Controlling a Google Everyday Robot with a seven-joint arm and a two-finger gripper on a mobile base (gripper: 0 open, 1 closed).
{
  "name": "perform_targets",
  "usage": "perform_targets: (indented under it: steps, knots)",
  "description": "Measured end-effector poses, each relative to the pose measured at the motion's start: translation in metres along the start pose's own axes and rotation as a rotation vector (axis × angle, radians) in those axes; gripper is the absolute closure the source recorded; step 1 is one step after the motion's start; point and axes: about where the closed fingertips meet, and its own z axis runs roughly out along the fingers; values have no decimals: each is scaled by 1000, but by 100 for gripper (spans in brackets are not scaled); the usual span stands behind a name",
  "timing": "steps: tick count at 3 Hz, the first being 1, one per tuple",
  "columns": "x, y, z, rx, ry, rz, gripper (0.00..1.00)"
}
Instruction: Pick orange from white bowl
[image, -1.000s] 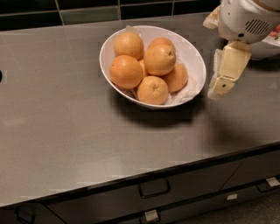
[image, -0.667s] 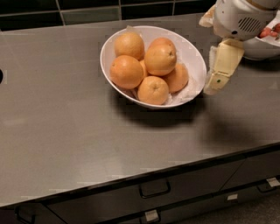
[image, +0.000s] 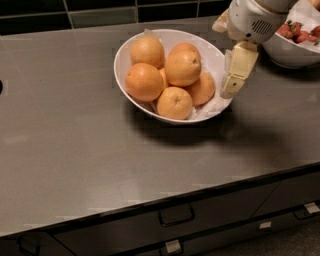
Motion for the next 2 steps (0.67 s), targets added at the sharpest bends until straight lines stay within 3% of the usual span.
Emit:
perform_targets:
  steps: [1,2]
  knots:
    - [-11,-10,17,-35,-64,-50,0]
    - [-11,-10,17,-35,-64,-50,0]
